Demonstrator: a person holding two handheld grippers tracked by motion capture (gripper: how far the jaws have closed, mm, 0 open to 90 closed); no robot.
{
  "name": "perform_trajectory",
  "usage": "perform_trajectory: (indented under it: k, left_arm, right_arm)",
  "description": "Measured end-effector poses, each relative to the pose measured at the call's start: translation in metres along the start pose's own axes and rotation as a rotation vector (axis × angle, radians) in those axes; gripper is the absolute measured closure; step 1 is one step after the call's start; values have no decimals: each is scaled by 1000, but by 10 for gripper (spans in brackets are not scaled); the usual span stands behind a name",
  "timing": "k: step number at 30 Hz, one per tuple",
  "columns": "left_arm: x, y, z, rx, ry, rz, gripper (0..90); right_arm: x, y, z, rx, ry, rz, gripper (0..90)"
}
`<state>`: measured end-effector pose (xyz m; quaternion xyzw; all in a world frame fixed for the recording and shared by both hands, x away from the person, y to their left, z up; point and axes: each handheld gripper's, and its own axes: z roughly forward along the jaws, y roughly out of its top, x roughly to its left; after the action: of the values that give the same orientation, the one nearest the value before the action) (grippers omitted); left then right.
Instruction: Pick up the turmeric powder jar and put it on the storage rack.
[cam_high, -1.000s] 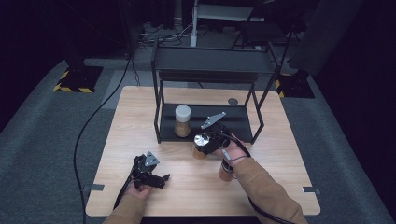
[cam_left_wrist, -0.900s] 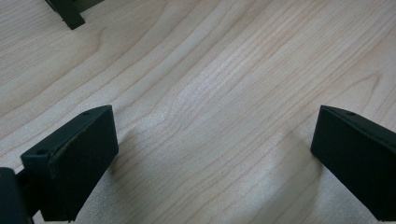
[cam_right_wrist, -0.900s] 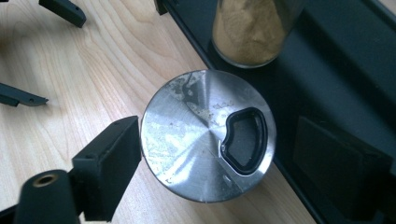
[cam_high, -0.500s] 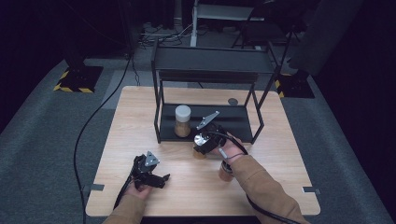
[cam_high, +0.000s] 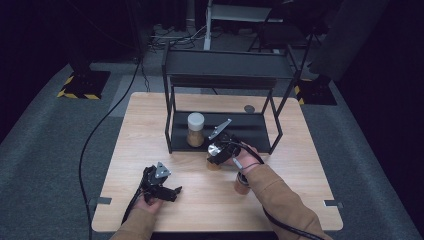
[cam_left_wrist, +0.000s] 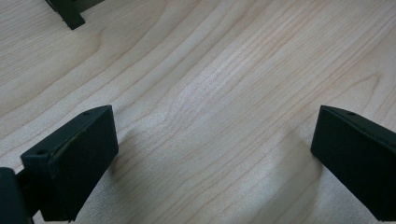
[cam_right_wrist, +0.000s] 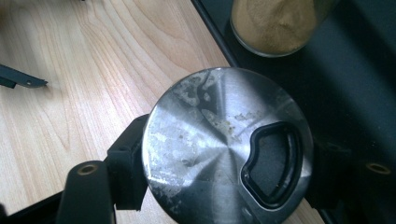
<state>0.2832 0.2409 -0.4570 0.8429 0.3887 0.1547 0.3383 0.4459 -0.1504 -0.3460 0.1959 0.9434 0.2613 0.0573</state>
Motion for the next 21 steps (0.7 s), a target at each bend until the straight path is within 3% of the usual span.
perform_trajectory:
  k: [12, 21]
  left_arm:
    - [0, 0, 0, -2, 0, -2, 2]
    - [0, 0, 0, -3, 0, -3, 2]
  right_arm:
    - [3, 2, -2, 5, -8, 5, 310]
    - [2, 2, -16, -16, -23, 13, 310]
